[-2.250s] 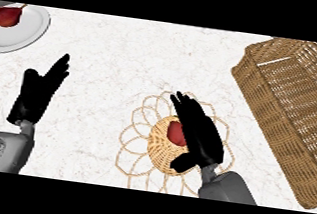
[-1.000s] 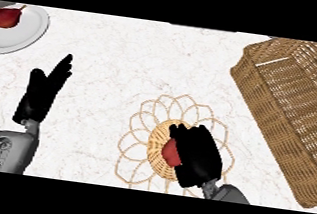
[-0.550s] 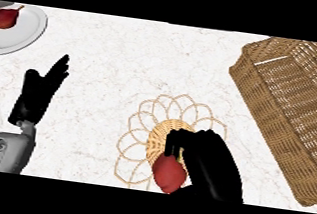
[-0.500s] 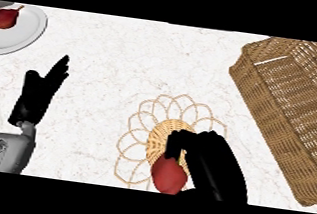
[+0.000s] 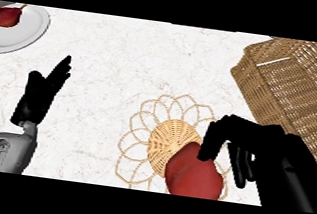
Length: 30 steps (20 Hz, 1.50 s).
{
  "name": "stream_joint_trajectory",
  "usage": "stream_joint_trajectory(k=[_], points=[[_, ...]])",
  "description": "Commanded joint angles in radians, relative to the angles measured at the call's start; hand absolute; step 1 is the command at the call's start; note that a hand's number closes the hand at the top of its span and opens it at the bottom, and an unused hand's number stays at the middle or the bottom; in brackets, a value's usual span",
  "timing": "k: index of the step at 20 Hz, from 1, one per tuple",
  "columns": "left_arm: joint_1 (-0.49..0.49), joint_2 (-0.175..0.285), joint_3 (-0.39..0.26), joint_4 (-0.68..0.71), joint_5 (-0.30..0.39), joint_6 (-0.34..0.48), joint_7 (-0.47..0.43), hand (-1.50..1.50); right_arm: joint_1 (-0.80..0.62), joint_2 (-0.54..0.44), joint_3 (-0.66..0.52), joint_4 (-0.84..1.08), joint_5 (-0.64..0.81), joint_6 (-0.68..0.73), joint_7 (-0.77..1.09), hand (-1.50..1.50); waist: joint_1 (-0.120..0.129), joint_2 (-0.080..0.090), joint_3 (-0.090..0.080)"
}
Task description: Pick the bell pepper from the placemat and place it in the basket
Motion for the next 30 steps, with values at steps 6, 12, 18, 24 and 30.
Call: stream_joint_trajectory(k=[6, 12, 18, 24, 30], points=[[-0.021, 0.007, 0.012, 0.005, 0.003, -0.006, 0.019, 0.00, -0.449, -0.008, -0.281, 0.058, -0.180, 0.103, 0.323, 1.50, -0.004, -0.002, 0.000], [-0.001, 0.018, 0.026, -0.001, 0.010, -0.010, 0.001, 0.00, -0.515, -0.234, -0.354, 0.219, -0.164, 0.199, 0.221, 1.50, -0.007, -0.003, -0.001], [0.011, 0.027, 0.025, -0.026, 0.019, -0.029, 0.002, 0.00, -0.523, -0.475, -0.430, 0.446, -0.119, 0.283, 0.048, 1.50, 0.013, 0.004, 0.000], [-0.033, 0.001, 0.010, -0.002, -0.002, -0.004, 0.021, 0.00, -0.448, -0.624, -0.527, 0.554, -0.133, 0.322, -0.129, 1.50, -0.003, 0.004, 0.002], [-0.004, -0.010, 0.007, -0.014, -0.001, -0.009, 0.006, 0.00, -0.402, -0.741, -0.593, 0.766, -0.087, 0.224, -0.446, 1.50, 0.007, 0.006, 0.002]])
